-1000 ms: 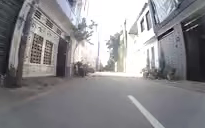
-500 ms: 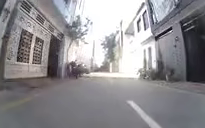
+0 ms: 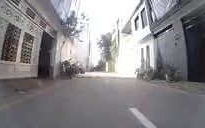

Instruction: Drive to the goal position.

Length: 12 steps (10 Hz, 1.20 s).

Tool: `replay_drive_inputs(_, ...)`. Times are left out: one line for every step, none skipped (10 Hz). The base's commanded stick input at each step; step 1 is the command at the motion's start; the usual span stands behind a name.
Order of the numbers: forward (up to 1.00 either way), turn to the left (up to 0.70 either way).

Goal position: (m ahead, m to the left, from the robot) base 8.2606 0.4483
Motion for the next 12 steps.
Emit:
replay_drive_inputs(0.85,0.0)
replay_drive_inputs(0.85,0.0)
replay_drive_inputs(0.85,0.0)
replay_drive_inputs(0.85,0.0)
replay_drive_inputs(0.85,0.0)
replay_drive_inputs(0.85,0.0)
replay_drive_inputs(0.85,0.0)
replay_drive_inputs(0.85,0.0)
replay_drive_inputs(0.85,0.0)
replay_drive_inputs(0.85,0.0)
replay_drive_inputs(0.85,0.0)
replay_drive_inputs(0.85,0.0)
